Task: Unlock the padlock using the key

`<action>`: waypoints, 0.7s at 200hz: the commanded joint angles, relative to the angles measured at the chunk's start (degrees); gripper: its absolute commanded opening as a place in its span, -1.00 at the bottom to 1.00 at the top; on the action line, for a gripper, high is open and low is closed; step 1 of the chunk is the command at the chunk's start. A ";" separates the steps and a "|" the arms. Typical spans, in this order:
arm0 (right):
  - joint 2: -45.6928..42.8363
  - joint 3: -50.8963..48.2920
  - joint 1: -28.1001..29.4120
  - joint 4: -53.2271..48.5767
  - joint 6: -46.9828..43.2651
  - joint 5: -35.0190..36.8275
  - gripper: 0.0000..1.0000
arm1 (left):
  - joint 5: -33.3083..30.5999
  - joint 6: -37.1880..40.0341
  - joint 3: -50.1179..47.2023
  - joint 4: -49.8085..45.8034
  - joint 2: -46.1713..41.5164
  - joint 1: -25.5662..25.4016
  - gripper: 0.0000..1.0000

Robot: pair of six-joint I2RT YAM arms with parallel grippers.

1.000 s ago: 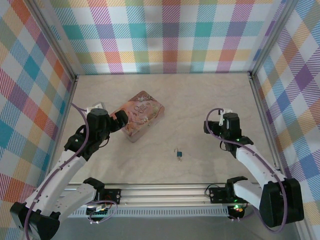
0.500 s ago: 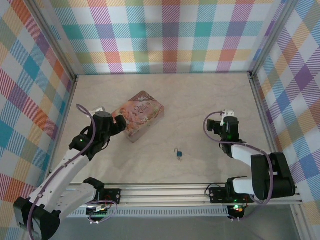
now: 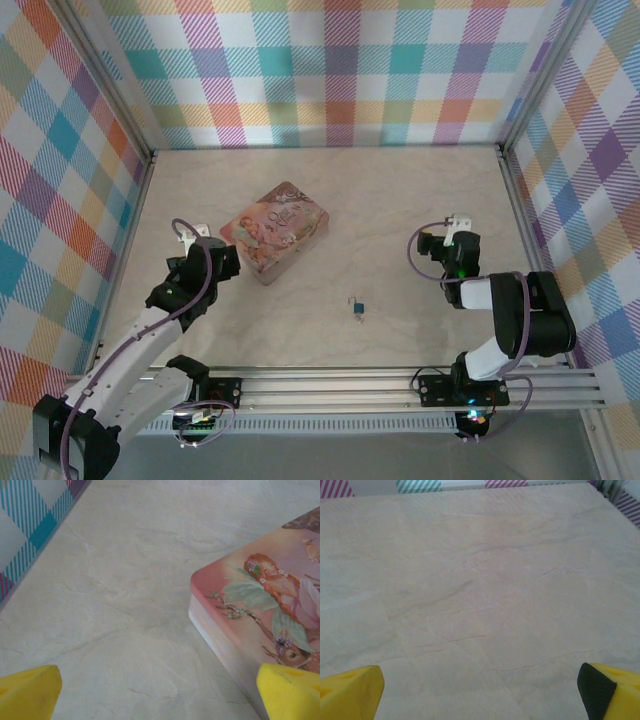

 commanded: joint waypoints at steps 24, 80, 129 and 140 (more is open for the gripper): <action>0.23 0.52 -0.85 3.09 1.45 -2.04 0.99 | 1.83 5.14 -6.32 10.85 4.08 5.97 1.00; 0.06 0.52 -0.84 2.80 1.40 -2.13 0.99 | 8.41 7.93 -10.39 23.39 11.47 11.29 1.00; 0.08 0.52 -0.84 2.82 1.43 -2.13 0.99 | 12.39 9.41 -13.58 34.69 14.55 12.55 1.00; 0.04 0.52 -0.85 2.84 1.42 -2.12 0.99 | 13.33 10.39 -13.83 37.32 15.60 12.63 1.00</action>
